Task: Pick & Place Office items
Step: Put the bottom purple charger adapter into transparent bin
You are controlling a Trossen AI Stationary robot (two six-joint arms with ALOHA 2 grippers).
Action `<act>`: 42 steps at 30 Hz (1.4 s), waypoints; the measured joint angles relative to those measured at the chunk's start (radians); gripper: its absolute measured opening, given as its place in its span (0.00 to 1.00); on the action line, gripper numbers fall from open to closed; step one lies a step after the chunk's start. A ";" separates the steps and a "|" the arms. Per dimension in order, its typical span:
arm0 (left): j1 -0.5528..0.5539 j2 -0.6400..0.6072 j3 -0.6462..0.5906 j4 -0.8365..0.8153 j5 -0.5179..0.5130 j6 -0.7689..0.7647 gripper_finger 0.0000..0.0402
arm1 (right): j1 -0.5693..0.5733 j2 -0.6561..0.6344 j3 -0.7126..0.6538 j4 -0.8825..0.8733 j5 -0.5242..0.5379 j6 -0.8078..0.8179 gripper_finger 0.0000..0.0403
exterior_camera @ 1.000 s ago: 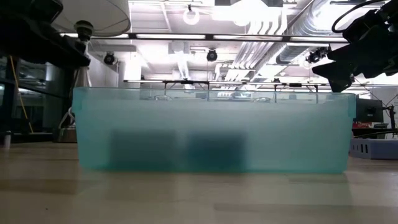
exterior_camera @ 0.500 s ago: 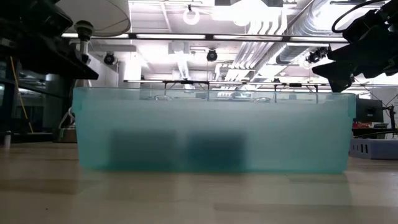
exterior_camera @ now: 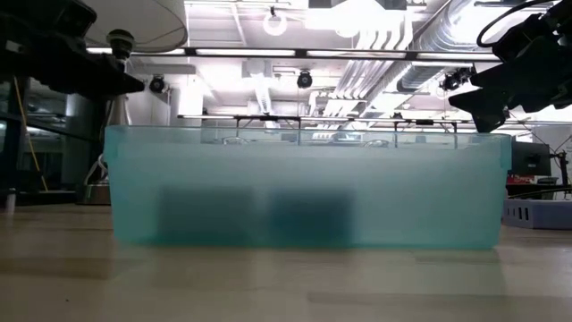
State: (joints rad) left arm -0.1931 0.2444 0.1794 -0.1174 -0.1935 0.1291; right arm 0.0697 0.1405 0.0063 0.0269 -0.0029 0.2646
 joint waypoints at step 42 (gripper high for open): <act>0.041 -0.241 -0.147 0.094 0.069 -0.082 0.46 | 0.000 0.000 0.000 0.000 0.000 0.000 0.50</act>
State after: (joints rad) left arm -0.1516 0.0036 0.0322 -0.0230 -0.1244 0.0473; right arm 0.0696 0.1402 0.0066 0.0265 -0.0025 0.2646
